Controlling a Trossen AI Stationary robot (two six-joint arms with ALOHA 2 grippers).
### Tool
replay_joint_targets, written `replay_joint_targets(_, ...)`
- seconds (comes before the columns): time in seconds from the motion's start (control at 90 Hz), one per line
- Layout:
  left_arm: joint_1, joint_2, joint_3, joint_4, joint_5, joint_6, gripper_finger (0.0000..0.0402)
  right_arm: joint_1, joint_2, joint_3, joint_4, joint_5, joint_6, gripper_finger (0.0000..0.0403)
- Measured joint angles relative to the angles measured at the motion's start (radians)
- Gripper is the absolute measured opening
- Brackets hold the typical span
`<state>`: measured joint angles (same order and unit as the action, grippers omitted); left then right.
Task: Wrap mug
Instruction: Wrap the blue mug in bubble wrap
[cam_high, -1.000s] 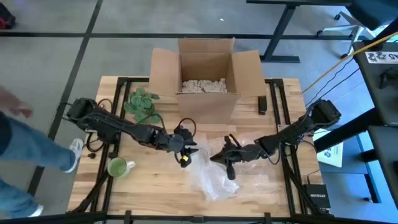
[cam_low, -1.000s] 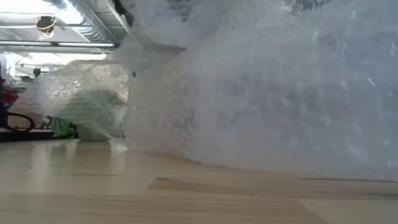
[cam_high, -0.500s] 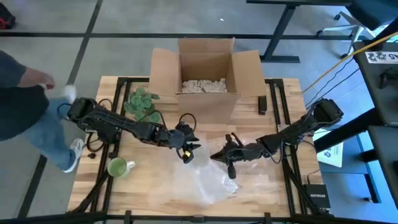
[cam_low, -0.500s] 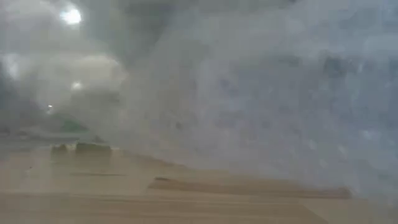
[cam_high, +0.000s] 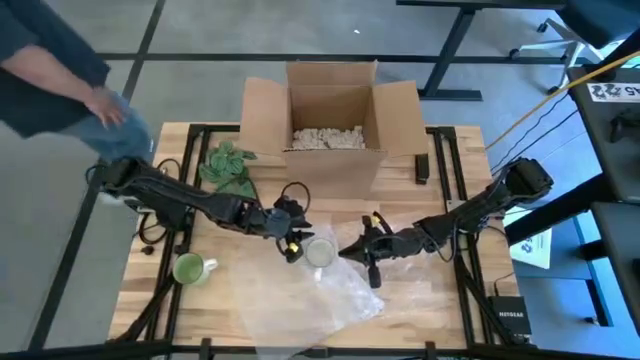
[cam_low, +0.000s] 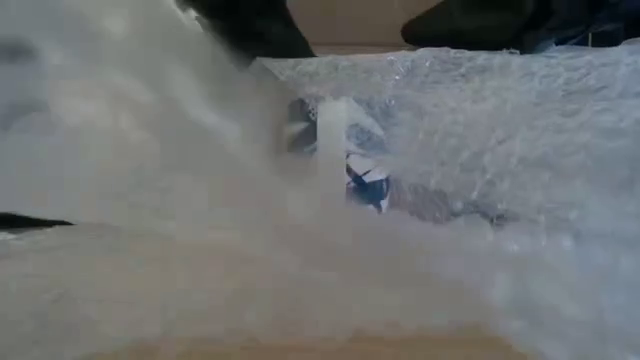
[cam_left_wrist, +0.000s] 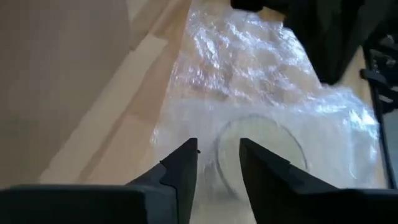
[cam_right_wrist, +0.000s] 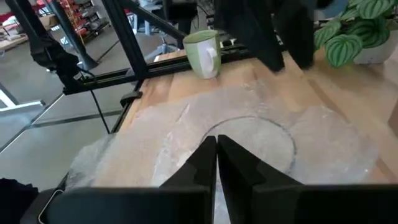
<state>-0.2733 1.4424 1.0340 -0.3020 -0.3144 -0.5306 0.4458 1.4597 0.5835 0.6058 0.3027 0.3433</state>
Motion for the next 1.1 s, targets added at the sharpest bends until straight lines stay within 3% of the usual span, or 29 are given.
replay_joint_targets(0.167, -0.123, -0.042, 0.0, -0.153, 0.033, -0.171, 0.0085, 0.0, 0.0, 0.0, -0.059, 0.0, 0.025, 0.0)
replay_joint_targets(0.322, -0.284, -0.007, 0.0, -0.144, 0.03, -0.31, 0.0075, 0.0, 0.002, 0.0, -0.087, 0.0, 0.05, 0.0)
replay_joint_targets(0.544, -0.473, 0.076, 0.0, -0.06, -0.101, -0.437, 0.0053, 0.0, 0.002, 0.0, -0.085, 0.0, 0.055, 0.0)
replay_joint_targets(0.811, -0.514, 0.182, 0.004, 0.019, -0.106, -0.447, 0.005, 0.0, 0.002, 0.0, -0.086, -0.009, 0.098, 0.0)
replay_joint_targets(1.1, -0.507, 0.313, 0.065, 0.026, 0.058, -0.323, 0.0064, 0.0, 0.002, 0.0, -0.092, -0.009, 0.109, 0.0)
